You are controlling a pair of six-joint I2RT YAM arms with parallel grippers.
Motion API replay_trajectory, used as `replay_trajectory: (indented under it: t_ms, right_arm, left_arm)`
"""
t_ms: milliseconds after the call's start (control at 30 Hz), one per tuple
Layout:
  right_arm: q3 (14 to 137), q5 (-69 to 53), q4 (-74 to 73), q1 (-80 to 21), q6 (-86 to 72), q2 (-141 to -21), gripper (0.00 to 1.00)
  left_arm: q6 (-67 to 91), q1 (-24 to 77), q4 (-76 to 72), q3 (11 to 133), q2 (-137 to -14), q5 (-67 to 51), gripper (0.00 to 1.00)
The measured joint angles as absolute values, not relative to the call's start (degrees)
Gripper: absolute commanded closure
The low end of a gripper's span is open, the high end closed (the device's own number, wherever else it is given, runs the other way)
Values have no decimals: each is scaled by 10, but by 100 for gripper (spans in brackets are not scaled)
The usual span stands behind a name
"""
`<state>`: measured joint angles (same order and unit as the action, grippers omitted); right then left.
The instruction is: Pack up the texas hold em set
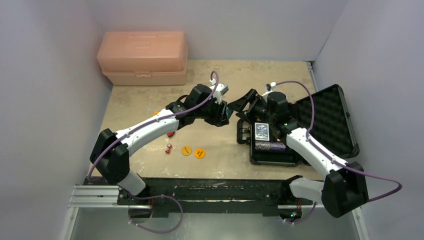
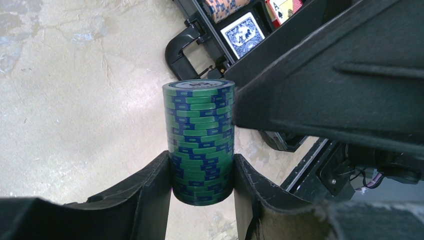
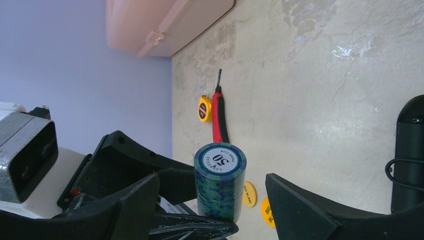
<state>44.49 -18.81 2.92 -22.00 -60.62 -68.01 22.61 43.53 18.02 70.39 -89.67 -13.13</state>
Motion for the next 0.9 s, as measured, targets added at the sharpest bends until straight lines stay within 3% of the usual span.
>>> replay_trajectory:
  t_ms: [567,900]
  right_arm:
    - [443,-174,37,-243,-634,-691,45]
    - [443,-174,45,-252,-635,-696,46]
  left_arm:
    - [235,435,159,704,-883,-158,100]
    - [236,435,156,704,-883,-161,100]
